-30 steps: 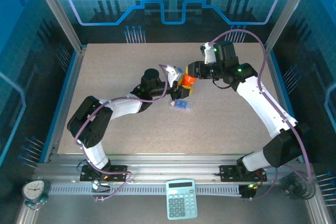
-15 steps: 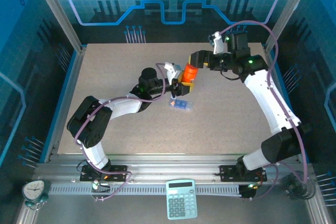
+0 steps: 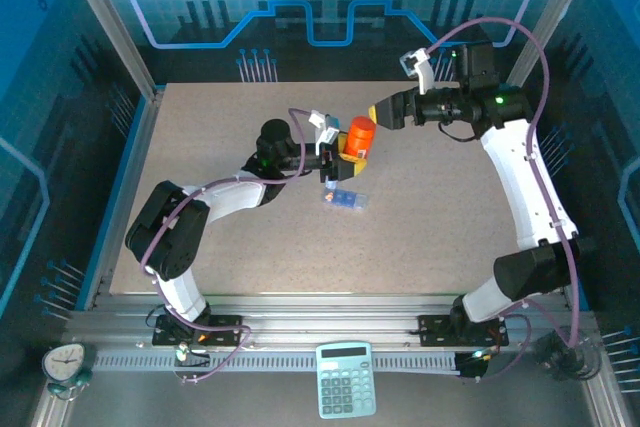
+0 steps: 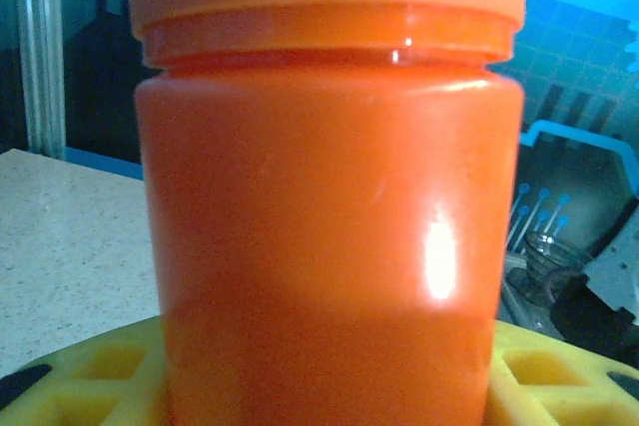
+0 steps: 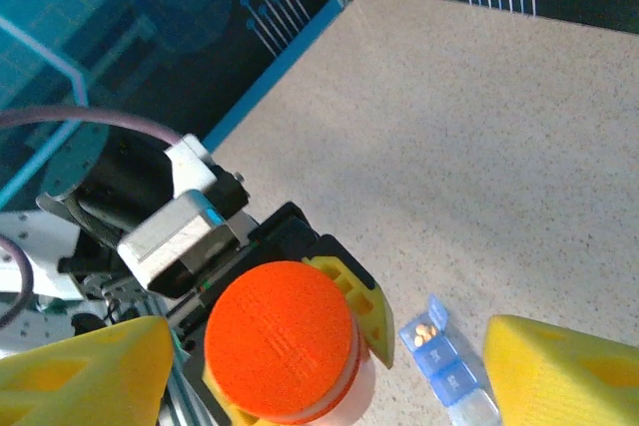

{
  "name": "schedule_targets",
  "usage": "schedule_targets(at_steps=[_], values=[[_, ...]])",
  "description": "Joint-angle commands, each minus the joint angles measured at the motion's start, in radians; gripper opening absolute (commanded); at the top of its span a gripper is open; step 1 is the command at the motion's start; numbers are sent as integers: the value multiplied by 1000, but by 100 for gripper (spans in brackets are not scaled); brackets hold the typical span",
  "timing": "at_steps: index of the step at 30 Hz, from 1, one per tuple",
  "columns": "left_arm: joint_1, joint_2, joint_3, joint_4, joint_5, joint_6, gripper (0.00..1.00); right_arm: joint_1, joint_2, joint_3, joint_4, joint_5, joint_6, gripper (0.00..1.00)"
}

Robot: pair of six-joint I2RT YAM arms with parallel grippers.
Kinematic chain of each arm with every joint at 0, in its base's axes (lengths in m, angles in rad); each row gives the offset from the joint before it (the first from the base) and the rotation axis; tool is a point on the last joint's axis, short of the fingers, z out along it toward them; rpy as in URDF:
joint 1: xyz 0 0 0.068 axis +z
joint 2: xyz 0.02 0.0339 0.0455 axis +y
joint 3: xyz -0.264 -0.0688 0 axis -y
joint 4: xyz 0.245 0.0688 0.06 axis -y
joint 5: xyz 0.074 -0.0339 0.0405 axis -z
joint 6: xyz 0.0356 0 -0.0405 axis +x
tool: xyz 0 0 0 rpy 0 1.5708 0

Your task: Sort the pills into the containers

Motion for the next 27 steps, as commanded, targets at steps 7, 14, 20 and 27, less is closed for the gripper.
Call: schedule_targets(at_steps=[7,14,20,27], values=[[5,8,49,-20,88,-31,0,93,99,148,-206,66,-146,82],[4,6,45,-22,91,-31,0,110,116,151,-217,73,-146,74],[5,6,48,-22,91,-30,0,121,124,141,-230,69,-152,60],[5,3,54,-30,83,-23,0,140,112,85,-209,81,-130,43]])
